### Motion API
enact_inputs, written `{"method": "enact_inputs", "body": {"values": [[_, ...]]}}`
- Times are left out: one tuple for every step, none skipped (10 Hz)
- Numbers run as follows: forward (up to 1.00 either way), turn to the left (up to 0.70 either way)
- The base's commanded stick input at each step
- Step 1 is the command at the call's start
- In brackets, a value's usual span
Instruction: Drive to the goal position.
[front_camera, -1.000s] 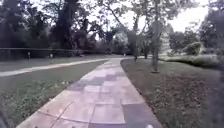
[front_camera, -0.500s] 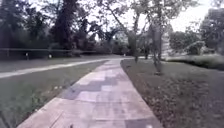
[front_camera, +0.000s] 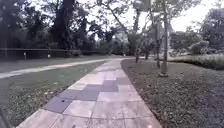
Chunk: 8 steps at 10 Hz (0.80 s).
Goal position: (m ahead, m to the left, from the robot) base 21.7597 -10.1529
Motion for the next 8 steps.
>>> {"method": "enact_inputs", "body": {"values": [[0.7, 0.0], [0.7, 0.0], [0.7, 0.0], [0.7, 0.0], [0.7, 0.0], [0.7, 0.0], [0.7, 0.0], [0.7, 0.0]]}}
